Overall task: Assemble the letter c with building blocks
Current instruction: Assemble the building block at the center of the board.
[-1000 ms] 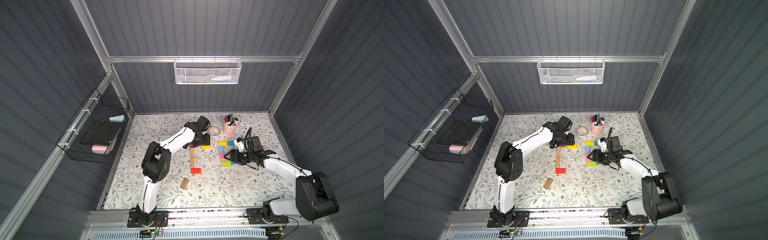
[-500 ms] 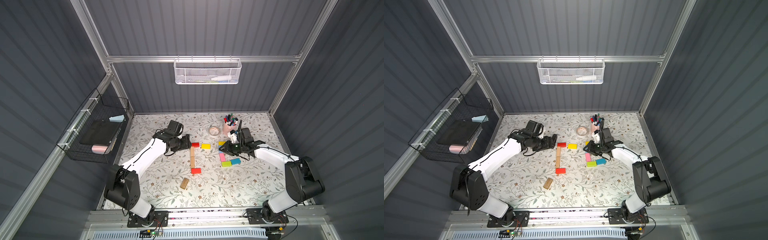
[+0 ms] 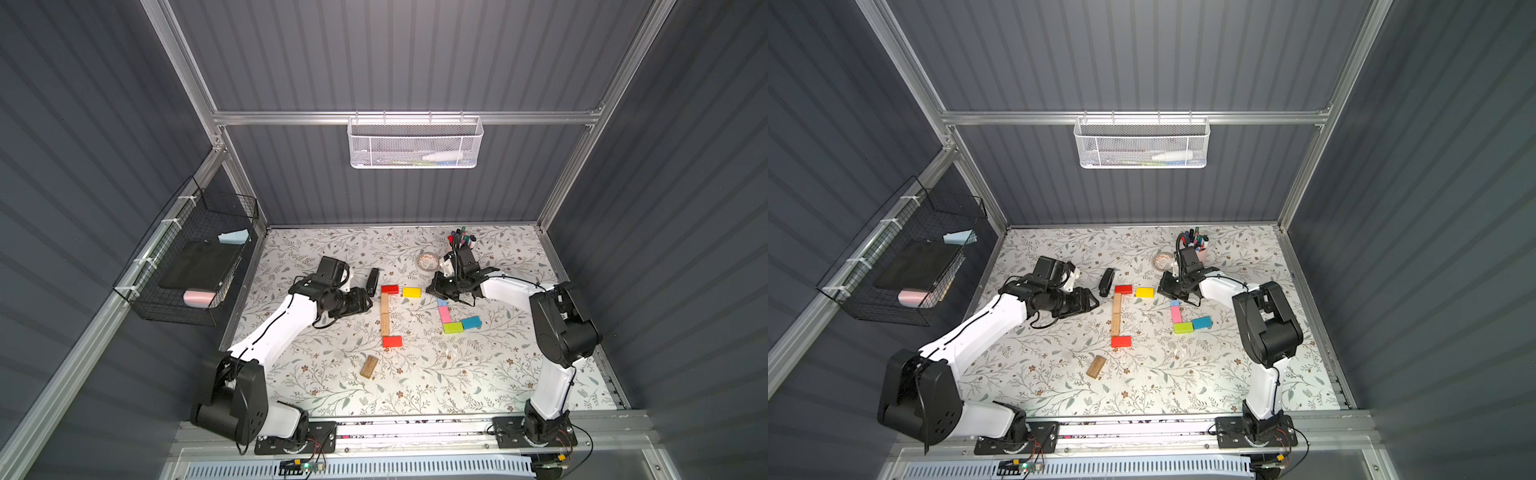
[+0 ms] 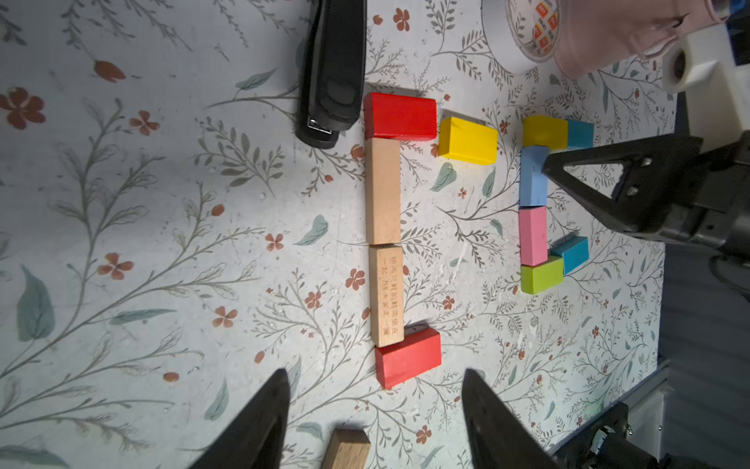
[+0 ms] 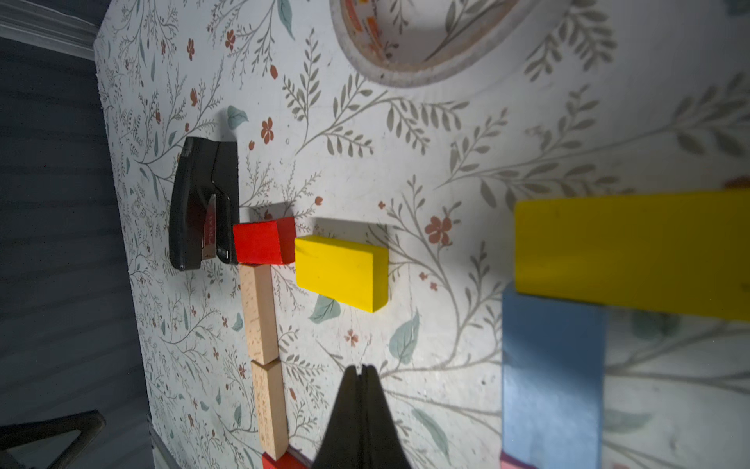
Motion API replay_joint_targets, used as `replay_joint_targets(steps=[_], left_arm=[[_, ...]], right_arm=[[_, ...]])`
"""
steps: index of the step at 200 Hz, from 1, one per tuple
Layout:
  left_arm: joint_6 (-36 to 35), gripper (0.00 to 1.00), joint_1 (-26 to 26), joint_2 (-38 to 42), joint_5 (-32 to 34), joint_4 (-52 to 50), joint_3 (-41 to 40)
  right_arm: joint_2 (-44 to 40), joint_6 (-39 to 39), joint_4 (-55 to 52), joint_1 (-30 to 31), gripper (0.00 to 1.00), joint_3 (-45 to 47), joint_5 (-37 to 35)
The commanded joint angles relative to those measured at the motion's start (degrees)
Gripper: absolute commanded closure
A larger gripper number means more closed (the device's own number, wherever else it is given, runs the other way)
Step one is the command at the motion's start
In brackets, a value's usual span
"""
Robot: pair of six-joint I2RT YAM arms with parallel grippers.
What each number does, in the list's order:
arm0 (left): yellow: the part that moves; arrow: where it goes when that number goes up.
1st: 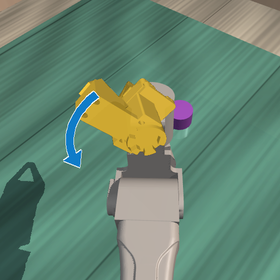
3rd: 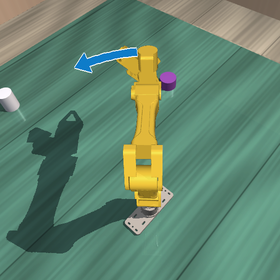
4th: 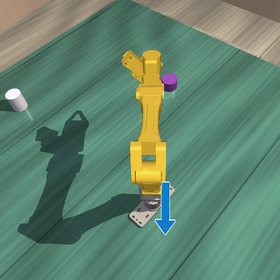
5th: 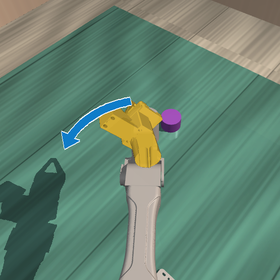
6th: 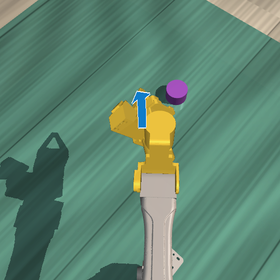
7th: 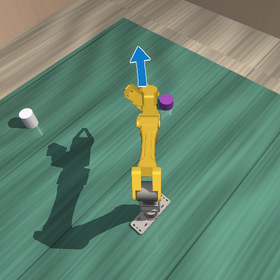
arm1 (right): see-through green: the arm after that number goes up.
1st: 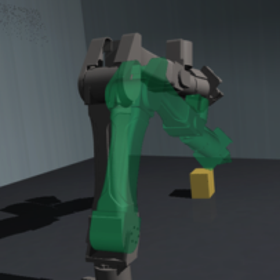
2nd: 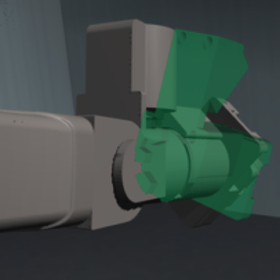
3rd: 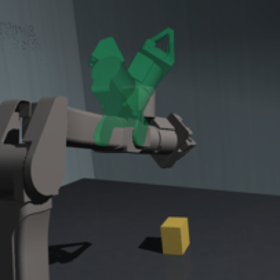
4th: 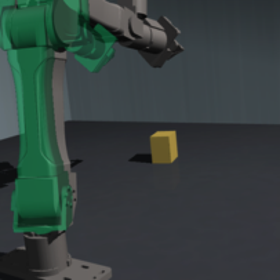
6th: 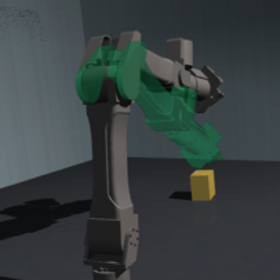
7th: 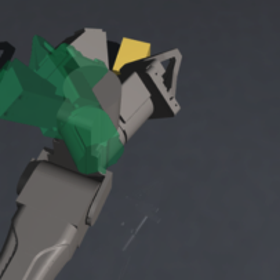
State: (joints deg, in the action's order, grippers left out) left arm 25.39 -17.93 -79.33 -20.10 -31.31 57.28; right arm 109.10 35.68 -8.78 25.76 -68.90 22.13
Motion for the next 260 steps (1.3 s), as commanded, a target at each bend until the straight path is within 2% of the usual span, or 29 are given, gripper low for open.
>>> replay_joint_targets(steps=[1,35,104,260], left_arm=[[-2.8,0.34,2.4,3.4,-5.1,1.4,-2.1],[-3.9,0.34,5.0,3.9,-8.5,2.3,-3.7],[-5.2,0.35,6.5,3.2,-13.2,4.2,-3.6],[-5.7,0.35,7.6,3.1,-13.6,4.1,-3.2]], right_arm=[[2.1,1.5,-0.6,0.8,1.00,-2.4,-1.9],[4.6,2.8,-0.5,1.4,1.00,-3.7,-2.1],[7.5,5.1,-1.9,2.3,1.00,-5.5,-5.2],[11.1,5.9,-1.9,3.2,1.00,-9.0,-5.1]])
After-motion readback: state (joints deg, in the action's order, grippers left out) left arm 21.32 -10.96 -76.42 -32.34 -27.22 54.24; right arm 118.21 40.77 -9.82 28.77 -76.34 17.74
